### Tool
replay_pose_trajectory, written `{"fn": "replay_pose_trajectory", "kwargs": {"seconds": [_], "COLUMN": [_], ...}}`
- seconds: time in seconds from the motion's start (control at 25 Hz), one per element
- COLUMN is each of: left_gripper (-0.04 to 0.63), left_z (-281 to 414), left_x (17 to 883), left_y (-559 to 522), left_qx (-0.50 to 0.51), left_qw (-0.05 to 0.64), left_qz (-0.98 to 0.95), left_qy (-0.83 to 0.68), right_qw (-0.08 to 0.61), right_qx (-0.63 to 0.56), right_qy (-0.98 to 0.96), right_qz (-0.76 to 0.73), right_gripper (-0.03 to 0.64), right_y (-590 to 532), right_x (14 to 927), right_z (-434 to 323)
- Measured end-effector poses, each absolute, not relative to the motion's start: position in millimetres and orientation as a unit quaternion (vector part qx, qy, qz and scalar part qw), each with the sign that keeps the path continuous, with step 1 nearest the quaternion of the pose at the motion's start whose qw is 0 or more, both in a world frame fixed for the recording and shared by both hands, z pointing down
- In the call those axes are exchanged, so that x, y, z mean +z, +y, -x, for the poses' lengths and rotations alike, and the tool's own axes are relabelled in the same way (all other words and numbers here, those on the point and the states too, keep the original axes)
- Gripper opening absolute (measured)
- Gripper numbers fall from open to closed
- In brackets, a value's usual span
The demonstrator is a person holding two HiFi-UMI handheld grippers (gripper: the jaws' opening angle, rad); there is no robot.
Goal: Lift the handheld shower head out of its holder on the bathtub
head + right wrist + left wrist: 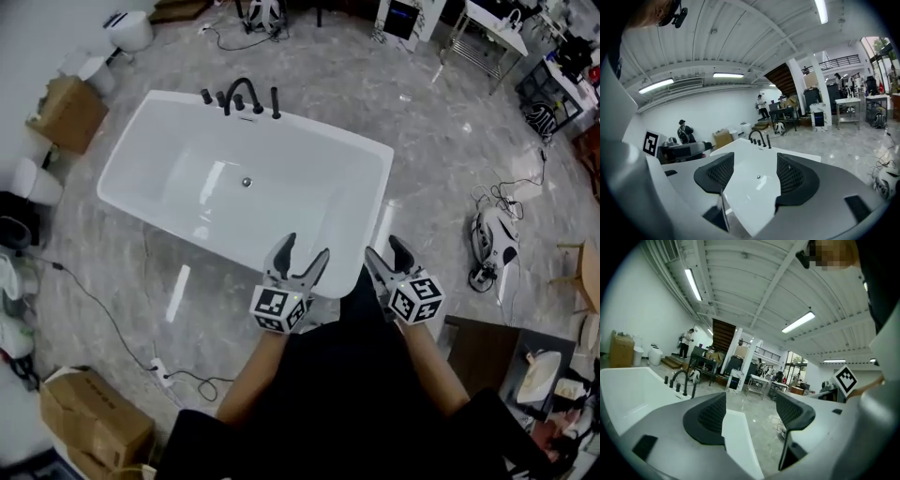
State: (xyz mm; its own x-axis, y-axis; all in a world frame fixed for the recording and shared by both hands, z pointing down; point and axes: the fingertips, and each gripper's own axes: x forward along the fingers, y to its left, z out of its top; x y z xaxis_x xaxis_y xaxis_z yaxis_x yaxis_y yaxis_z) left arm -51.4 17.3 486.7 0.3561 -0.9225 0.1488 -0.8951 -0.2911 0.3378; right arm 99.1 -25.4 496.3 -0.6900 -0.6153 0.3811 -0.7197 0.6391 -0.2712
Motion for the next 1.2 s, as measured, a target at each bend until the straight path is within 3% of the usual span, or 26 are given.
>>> {"fn": "replay_pose_trajectory", "kwargs": {"seconds": [0.16,0.56,1.2], "left_gripper": [0.310,0.314,0.314], "left_z": [68,83,75], "left_x": [490,505,509], "left_y": [-49,-165,-219], "left_qx": [-0.026,0.014,0.030], "left_qw": [0.167,0.215,0.220], "left_qz": [-0.769,-0.689,-0.656], "left_qy": [-0.616,-0.692,-0.721], "right_qw": [0.139,0.156,0.155], "right_qx": [0.204,0.213,0.215], "right_qy": [-0.920,-0.947,-0.954], "right_qz": [-0.303,-0.185,-0.139], "right_gripper": [0.252,0.252,0.252], "right_y": [-99,-235,-321], "right_x": [516,515,523], "right_z": [-75,-54,-42]}}
